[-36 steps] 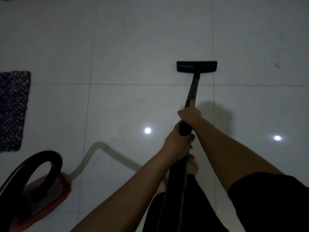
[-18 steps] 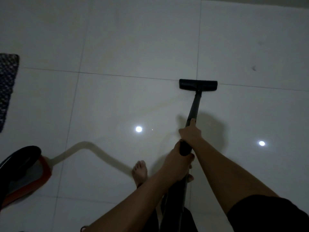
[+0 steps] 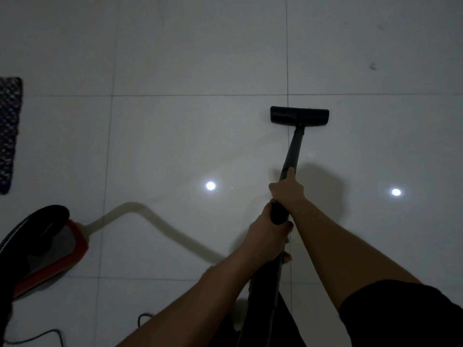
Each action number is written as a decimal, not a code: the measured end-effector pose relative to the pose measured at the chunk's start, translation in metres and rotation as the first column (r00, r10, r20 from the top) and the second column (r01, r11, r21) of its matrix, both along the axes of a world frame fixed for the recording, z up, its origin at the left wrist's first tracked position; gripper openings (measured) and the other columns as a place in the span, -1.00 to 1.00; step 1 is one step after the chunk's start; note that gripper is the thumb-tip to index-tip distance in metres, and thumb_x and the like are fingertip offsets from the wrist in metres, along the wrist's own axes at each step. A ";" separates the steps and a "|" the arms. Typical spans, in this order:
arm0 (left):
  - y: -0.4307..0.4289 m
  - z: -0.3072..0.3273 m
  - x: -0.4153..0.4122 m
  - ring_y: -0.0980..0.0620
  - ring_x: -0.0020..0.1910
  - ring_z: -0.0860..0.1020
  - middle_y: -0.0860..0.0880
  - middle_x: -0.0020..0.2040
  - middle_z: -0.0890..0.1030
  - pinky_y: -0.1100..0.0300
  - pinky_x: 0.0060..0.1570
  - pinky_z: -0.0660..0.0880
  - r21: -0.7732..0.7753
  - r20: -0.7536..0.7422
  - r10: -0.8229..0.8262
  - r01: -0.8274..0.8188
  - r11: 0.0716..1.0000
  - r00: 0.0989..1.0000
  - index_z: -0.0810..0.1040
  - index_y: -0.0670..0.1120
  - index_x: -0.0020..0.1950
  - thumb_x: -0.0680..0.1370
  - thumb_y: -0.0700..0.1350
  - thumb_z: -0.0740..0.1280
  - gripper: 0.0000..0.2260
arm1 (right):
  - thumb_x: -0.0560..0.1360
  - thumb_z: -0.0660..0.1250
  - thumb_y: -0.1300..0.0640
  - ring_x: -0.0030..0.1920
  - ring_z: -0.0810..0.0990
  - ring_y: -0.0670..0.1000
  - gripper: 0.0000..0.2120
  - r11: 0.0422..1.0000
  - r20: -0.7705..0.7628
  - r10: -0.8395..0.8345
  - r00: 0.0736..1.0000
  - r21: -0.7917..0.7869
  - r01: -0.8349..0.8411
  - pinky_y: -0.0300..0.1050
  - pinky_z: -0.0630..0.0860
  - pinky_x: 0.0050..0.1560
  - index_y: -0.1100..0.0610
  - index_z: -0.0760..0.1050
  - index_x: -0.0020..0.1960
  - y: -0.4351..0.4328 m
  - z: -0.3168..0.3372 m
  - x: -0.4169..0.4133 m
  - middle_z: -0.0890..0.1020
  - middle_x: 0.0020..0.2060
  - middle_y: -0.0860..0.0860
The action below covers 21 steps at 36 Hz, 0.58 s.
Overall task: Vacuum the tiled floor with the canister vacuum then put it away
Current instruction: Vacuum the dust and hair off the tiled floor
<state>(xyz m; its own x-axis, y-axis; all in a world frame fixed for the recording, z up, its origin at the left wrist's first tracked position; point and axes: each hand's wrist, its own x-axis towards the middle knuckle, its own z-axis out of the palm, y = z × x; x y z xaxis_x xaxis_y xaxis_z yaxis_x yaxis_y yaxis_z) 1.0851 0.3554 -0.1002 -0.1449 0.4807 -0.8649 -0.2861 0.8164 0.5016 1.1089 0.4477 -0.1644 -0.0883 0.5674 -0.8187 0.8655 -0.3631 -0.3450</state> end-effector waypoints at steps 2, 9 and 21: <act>-0.012 0.001 0.002 0.05 -0.44 0.46 -0.13 -0.16 0.52 0.37 -0.62 0.37 -0.002 0.003 0.003 -0.003 1.000 1.000 0.39 -0.11 0.27 0.58 -0.15 0.25 -0.74 | 0.54 0.19 0.24 0.02 0.51 0.19 -0.30 1.000 0.025 0.003 1.000 0.008 -0.003 -0.08 0.41 -0.06 0.12 -0.12 0.56 -0.011 0.002 0.002 0.36 0.34 0.27; -0.048 0.009 0.005 0.08 -0.42 0.46 -0.06 -0.25 0.49 0.39 -0.63 0.37 0.020 0.005 -0.053 0.053 0.998 0.999 0.36 -0.10 0.34 0.58 -0.16 0.24 -0.68 | 0.55 0.19 0.24 -0.01 0.50 0.17 -0.30 1.000 0.057 -0.005 0.998 0.012 0.004 -0.06 0.43 -0.03 0.14 -0.11 0.56 -0.047 0.011 0.009 0.36 0.33 0.29; -0.102 0.020 0.014 0.05 -0.50 0.42 -0.10 -0.27 0.46 0.29 -0.61 0.42 0.026 0.156 -0.079 0.076 0.997 0.985 0.37 -0.08 0.26 0.58 -0.19 0.20 -0.75 | 0.58 0.14 0.28 0.23 0.46 0.27 -0.51 0.995 0.157 0.098 0.983 -0.044 -0.092 0.04 0.44 0.25 0.37 0.13 0.46 -0.105 0.016 0.031 0.09 0.52 0.18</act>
